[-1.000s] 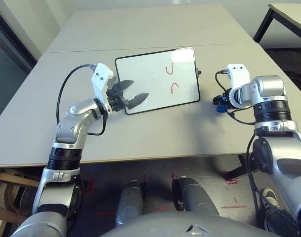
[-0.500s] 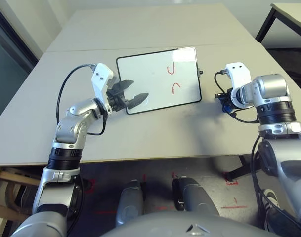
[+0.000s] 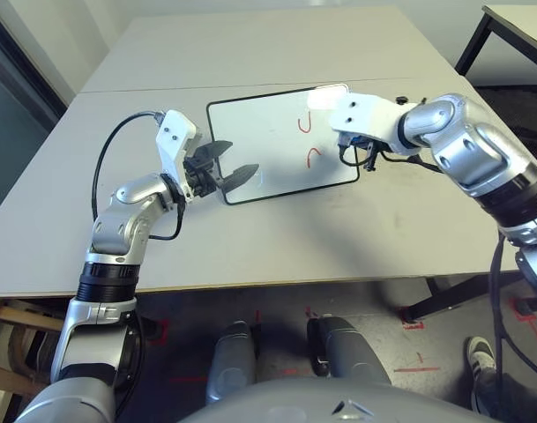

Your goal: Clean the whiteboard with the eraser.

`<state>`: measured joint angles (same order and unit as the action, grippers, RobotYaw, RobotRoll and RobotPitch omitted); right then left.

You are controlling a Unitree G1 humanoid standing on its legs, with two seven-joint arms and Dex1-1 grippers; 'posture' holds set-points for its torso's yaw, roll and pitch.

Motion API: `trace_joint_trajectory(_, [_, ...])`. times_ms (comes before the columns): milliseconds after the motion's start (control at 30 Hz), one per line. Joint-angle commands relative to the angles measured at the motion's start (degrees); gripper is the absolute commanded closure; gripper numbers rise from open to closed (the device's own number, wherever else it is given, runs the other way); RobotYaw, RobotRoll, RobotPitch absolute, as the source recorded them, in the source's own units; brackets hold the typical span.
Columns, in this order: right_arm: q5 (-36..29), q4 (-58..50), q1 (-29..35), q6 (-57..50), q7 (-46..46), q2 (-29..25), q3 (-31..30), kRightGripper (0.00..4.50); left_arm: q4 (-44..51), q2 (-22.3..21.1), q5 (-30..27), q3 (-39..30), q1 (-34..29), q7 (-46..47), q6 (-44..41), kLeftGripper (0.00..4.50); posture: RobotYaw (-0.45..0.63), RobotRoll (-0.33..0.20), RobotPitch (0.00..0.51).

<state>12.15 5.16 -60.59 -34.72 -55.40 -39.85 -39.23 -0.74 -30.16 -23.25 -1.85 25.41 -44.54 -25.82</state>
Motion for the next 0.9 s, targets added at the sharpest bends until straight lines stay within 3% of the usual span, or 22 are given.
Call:
trace_joint_trajectory(33, [3.69,2.82,-1.39,3.53,-2.81,2.07,-1.65,4.29,0.07,-0.07,0.44,-0.01,0.22,-0.06,-0.15,0.00,-0.09,0.000,0.072])
trace_joint_trajectory(433, [12.45,16.78,-2.15,12.80,-2.90,9.62,-0.71,4.30,0.92,0.24,0.35,0.11,-0.35,0.34,-0.37,0.00,-0.08,0.000,0.073])
trace_joint_trajectory(900, [16.73,32.52,-3.88,20.00,2.16,15.07,1.54,4.30,1.41,0.32,0.33,0.30,-0.58,0.50,-0.51,0.00,-0.07,0.000,0.077])
